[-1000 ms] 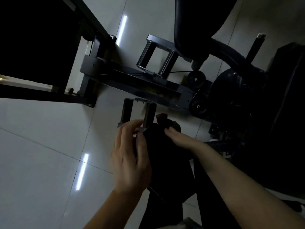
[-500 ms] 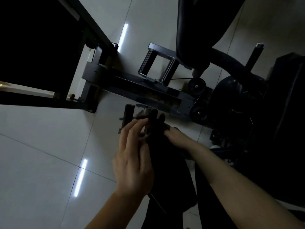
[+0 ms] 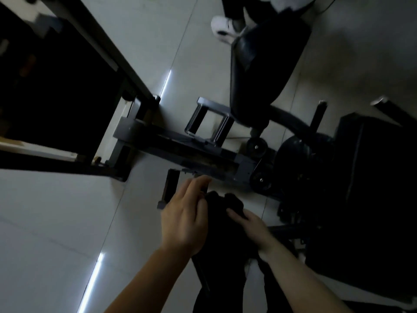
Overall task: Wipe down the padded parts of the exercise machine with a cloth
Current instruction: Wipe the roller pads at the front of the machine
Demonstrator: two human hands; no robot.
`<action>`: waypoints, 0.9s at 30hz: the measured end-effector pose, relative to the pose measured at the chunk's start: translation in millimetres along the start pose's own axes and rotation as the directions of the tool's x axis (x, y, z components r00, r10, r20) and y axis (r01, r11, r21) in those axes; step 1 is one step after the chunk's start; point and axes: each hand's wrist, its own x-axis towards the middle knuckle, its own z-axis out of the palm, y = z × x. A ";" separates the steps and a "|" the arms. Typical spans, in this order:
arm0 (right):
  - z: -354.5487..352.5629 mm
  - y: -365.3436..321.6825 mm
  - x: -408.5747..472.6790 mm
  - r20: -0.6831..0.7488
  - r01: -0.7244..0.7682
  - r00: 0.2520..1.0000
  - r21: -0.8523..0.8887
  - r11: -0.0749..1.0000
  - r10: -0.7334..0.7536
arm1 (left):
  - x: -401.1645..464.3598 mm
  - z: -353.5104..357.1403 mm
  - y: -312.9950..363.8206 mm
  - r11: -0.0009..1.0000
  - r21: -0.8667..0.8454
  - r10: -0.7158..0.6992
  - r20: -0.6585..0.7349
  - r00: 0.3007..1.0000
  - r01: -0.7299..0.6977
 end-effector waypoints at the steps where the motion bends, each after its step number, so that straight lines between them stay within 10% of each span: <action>1: 2.7 1.1 -9.5 -0.051 0.063 0.997 0.060 0.996 -0.060 | 3.1 -1.5 1.7 1.000 0.026 0.004 0.017 1.000 -0.004; 5: 12.2 -34.2 -34.4 -0.246 0.272 0.949 0.331 0.904 -0.195 | 17.4 -3.6 6.8 0.990 0.140 -0.029 0.124 0.992 0.011; 9: 7.9 -130.0 -74.0 -0.455 0.593 0.752 0.149 0.791 -0.478 | 36.7 -4.4 16.2 0.984 0.129 -0.143 0.150 0.978 0.124; 13: -6.3 -232.7 -106.4 -0.493 0.849 0.292 -0.261 0.459 -0.820 | 83.0 -15.8 51.5 0.996 0.075 -0.059 0.029 0.998 0.057; 16: -16.1 -287.5 -93.1 -0.213 0.706 -0.015 -0.694 0.141 -0.977 | 140.5 -24.7 80.7 0.991 0.126 0.061 -0.065 0.996 -0.053; 19: -28.0 -319.8 -59.7 0.121 0.540 -0.036 -0.833 -0.122 -0.992 | 199.5 -19.7 103.7 0.943 0.301 0.164 -0.048 0.985 -0.142; 21: -38.1 -328.3 -32.0 0.226 0.425 0.097 -0.890 -0.165 -0.969 | 237.4 -13.3 115.2 0.958 0.266 0.119 -0.015 0.993 -0.111; 27: -80.2 -356.7 7.4 -0.062 0.451 0.156 -0.884 0.127 -0.986 | 296.0 19.1 135.7 0.954 0.263 0.118 0.100 0.988 -0.141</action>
